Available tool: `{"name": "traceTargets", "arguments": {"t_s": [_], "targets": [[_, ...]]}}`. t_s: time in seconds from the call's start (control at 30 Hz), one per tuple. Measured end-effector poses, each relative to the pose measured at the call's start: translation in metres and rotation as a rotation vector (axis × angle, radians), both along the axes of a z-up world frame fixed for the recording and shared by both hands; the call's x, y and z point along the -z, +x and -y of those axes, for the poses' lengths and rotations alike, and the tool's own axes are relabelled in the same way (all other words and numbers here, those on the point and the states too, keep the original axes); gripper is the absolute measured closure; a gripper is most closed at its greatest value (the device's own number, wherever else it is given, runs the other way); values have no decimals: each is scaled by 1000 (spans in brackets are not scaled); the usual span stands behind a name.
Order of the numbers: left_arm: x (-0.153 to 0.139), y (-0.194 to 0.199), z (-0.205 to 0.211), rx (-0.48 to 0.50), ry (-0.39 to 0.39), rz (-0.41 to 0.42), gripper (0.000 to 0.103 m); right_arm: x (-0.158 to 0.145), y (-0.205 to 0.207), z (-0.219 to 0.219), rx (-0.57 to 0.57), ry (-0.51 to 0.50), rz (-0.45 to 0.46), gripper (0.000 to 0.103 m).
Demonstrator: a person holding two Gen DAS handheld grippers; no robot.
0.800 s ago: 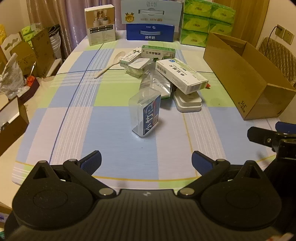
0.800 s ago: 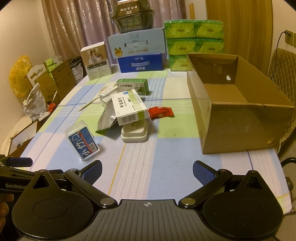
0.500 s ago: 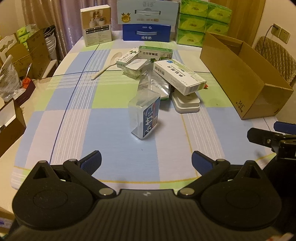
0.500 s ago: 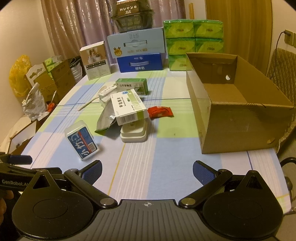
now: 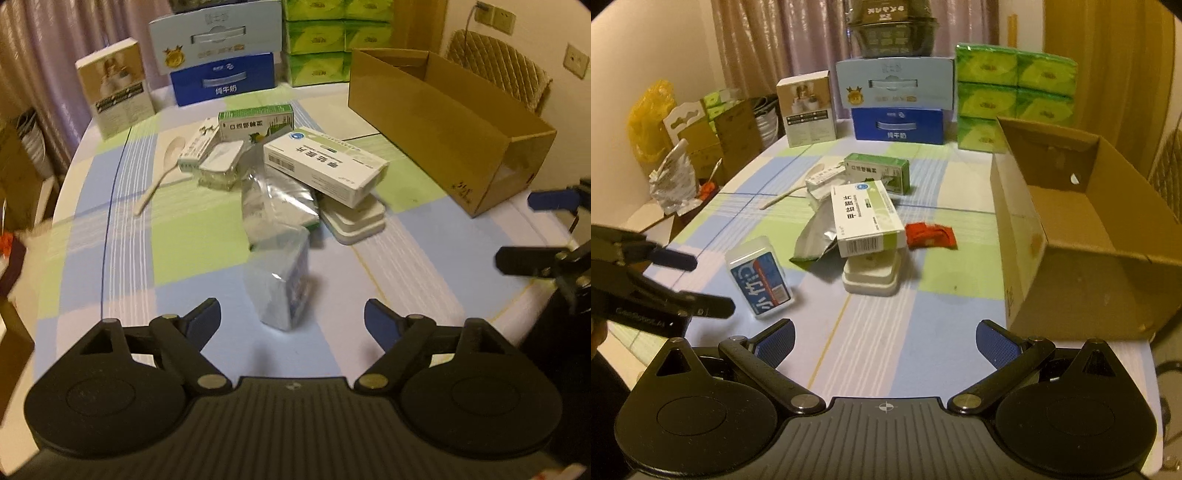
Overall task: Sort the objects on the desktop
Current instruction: 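Reach the left gripper toward the clear plastic box and grasp it, then lift the clear plastic box with the left gripper while the right gripper grasps the white Mecobalamin box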
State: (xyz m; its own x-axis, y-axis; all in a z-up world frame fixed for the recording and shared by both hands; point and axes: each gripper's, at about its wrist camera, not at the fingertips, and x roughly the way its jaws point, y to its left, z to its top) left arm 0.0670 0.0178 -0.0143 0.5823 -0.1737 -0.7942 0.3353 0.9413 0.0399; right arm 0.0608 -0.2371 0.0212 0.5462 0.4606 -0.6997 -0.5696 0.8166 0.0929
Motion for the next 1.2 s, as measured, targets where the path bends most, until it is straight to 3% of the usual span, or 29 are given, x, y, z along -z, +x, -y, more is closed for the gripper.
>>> {"name": "traceTargets", "arguments": {"t_s": [0.27, 0.43, 0.6, 0.63, 0.87, 1.2], "targets": [[23, 26, -6, 104, 2, 3, 29, 12, 25, -16, -45, -27, -21, 2], [32, 36, -4, 116, -24, -9, 44, 17, 36, -28, -81, -30, -17, 2], [40, 42, -6, 76, -57, -22, 74, 19, 53, -39, -100, -18, -9, 7], [40, 42, -8, 61, -78, -21, 76, 19, 57, -41, -101, -19, -2, 10], [43, 47, -19, -52, -174, 9, 77, 22, 85, -63, -135, -18, 56, 16], [48, 46, -20, -78, -192, 68, 77, 41, 122, -101, -165, -69, 34, 16]]}}
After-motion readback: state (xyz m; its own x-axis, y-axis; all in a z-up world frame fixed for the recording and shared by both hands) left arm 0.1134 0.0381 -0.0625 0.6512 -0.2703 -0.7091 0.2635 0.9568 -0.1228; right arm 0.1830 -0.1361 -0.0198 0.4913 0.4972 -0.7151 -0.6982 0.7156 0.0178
